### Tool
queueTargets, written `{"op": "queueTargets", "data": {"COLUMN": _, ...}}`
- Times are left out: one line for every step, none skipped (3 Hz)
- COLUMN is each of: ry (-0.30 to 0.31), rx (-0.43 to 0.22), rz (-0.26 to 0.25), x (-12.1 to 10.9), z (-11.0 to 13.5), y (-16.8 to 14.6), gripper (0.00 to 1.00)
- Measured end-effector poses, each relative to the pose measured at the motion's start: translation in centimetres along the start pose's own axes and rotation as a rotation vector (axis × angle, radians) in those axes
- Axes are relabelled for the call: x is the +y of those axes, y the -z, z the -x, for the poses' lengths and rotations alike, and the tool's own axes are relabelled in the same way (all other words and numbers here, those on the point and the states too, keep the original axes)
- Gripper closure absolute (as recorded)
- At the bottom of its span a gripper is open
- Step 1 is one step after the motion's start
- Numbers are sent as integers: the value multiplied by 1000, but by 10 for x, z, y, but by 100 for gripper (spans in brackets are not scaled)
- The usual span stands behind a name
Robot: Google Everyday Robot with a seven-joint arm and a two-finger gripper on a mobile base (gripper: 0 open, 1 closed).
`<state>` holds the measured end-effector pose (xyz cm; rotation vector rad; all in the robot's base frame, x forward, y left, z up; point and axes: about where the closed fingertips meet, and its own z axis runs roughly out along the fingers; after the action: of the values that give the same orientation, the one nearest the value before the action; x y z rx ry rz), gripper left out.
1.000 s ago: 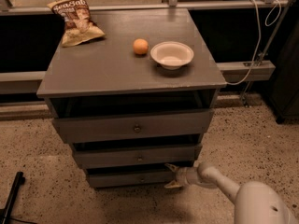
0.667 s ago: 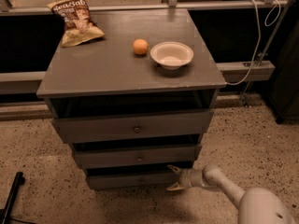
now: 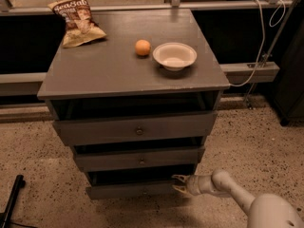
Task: Open bottom drawer
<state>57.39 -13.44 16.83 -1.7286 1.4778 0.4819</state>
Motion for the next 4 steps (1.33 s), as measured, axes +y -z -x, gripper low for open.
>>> {"op": "queueTargets", "data": {"ry": 0, "rx": 0, "rz": 0, "x": 0, "z": 0, "y": 0, "gripper": 62}}
{"op": "queueTargets", "data": {"ry": 0, "rx": 0, "rz": 0, "x": 0, "z": 0, "y": 0, "gripper": 39}}
{"op": "queueTargets", "data": {"ry": 0, "rx": 0, "rz": 0, "x": 0, "z": 0, "y": 0, "gripper": 8}}
{"op": "queueTargets", "data": {"ry": 0, "rx": 0, "rz": 0, "x": 0, "z": 0, "y": 0, "gripper": 0}}
